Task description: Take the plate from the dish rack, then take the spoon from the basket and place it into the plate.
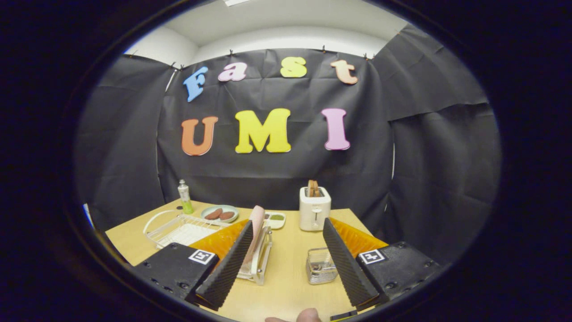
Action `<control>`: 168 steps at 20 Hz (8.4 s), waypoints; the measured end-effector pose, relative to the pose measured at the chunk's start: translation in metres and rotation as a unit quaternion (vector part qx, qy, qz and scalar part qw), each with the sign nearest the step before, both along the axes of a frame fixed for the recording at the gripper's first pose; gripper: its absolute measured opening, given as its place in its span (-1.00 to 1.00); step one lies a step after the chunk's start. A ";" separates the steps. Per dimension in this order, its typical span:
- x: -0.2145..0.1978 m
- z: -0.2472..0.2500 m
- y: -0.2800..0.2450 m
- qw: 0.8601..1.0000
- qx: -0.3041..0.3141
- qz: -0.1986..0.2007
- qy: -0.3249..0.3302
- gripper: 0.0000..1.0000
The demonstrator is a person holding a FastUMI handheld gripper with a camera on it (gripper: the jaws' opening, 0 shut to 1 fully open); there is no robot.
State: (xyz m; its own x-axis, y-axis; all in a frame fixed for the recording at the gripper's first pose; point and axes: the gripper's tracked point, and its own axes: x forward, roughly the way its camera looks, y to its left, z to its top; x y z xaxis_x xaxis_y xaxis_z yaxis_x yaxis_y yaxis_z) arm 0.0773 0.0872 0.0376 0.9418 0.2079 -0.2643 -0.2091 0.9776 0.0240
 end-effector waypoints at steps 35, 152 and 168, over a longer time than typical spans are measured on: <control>0.138 -0.119 0.094 0.894 -0.073 -0.082 0.435 -0.22; 0.068 -0.132 -0.111 0.997 0.038 -0.002 0.063 -0.83; -0.038 -0.025 0.024 0.986 -0.006 0.139 0.096 -0.83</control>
